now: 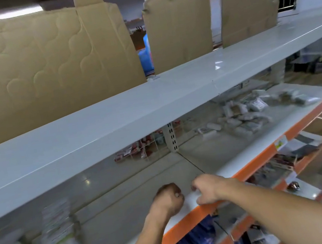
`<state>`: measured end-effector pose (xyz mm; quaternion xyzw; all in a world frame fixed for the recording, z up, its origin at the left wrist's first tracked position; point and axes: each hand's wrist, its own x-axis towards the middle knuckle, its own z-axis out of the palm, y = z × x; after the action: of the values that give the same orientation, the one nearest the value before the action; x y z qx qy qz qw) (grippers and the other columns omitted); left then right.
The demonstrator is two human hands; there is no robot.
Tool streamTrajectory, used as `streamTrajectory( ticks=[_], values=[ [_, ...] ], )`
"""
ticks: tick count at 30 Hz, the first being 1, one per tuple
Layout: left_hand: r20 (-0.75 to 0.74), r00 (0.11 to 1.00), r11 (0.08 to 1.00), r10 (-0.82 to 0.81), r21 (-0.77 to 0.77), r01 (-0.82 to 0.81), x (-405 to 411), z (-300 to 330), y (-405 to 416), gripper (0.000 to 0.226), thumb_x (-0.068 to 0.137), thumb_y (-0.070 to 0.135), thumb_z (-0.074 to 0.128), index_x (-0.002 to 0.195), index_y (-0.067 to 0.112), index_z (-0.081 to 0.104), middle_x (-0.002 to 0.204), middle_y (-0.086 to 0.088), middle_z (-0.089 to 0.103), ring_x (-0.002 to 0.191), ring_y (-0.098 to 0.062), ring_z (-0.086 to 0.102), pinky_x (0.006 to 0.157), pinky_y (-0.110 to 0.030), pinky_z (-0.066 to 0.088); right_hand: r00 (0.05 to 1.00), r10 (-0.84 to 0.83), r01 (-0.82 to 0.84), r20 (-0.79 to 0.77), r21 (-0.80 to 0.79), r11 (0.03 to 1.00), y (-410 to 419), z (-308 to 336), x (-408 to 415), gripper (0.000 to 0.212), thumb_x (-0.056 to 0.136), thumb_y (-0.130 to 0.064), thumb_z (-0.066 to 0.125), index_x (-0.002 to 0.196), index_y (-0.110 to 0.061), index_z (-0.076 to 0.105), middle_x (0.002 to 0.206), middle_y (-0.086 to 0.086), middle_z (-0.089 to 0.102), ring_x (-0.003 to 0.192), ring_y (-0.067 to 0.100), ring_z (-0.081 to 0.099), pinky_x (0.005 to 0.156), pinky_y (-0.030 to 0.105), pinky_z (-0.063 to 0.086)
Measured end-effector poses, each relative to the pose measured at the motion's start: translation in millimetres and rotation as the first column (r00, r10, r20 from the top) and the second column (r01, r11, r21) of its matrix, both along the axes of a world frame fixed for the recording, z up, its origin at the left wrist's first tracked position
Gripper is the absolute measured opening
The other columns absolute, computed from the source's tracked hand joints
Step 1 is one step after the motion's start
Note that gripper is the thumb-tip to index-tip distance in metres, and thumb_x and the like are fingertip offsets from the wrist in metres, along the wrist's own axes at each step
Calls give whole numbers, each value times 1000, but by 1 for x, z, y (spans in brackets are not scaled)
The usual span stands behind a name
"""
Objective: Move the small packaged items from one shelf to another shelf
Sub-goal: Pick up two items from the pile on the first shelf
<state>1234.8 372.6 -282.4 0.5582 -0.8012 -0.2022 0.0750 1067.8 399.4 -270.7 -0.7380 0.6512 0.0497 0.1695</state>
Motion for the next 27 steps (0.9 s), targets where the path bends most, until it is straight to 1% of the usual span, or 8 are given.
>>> streamTrajectory(
  ticks=[5,9,12,16,18,21,24,27],
  values=[
    [4,999,998,-52,27,52,-66,5,-1,21,90,20,50,100,9,65,105,-10,68,103,-28,63,86,-38,53,1000,-24,24,-2,2,1000,4,4,-69,52,87,-28,62,137,-18,53,139,6,51,124,26,52,99,39,48],
    [11,997,997,-77,-14,77,-113,9,0,29,91,22,51,112,9,66,117,-11,68,108,-29,62,85,-33,50,998,-61,61,10,5,998,9,5,-116,54,87,-31,62,139,-19,52,139,7,50,123,25,53,95,35,47],
    [0,995,995,-95,-21,95,-145,7,0,32,91,24,52,117,11,66,122,-10,67,114,-28,60,89,-31,48,992,-108,108,64,0,994,15,1,-145,51,87,-27,62,136,-17,54,138,9,52,122,26,53,96,33,47],
    [-4,991,991,-133,4,133,-185,0,0,37,92,27,52,125,15,64,129,-8,64,121,-25,58,96,-30,46,980,-152,159,129,-40,986,21,-6,-178,40,88,-28,62,127,-18,59,125,8,52,113,25,55,82,27,40],
    [2,987,986,-164,32,163,-204,-4,0,38,92,29,52,125,15,64,129,-8,65,120,-25,59,96,-31,48,970,-183,194,158,-54,980,24,-10,-194,37,89,-27,60,125,-19,58,122,7,49,110,25,55,79,28,38],
    [5,981,979,-195,59,195,-232,-6,-7,38,93,33,52,124,15,64,126,-8,66,117,-24,61,96,-34,49,952,-234,251,197,-67,966,25,-15,-219,34,90,-27,59,123,-19,59,120,6,49,105,25,56,83,33,46],
    [27,973,971,-231,65,229,-261,-7,-21,38,94,31,51,127,15,62,129,-8,64,119,-25,59,100,-35,47,943,-266,287,201,-82,954,20,-18,-247,35,90,-28,61,124,-20,59,118,4,50,108,24,56,80,31,42],
    [-8,971,969,-239,68,239,-291,-11,-42,37,93,25,53,126,13,62,131,-10,62,120,-25,58,101,-33,46,934,-297,317,199,-80,945,8,-24,-279,37,89,-31,64,124,-21,58,112,0,46,108,21,54,86,31,44]
  ],
)
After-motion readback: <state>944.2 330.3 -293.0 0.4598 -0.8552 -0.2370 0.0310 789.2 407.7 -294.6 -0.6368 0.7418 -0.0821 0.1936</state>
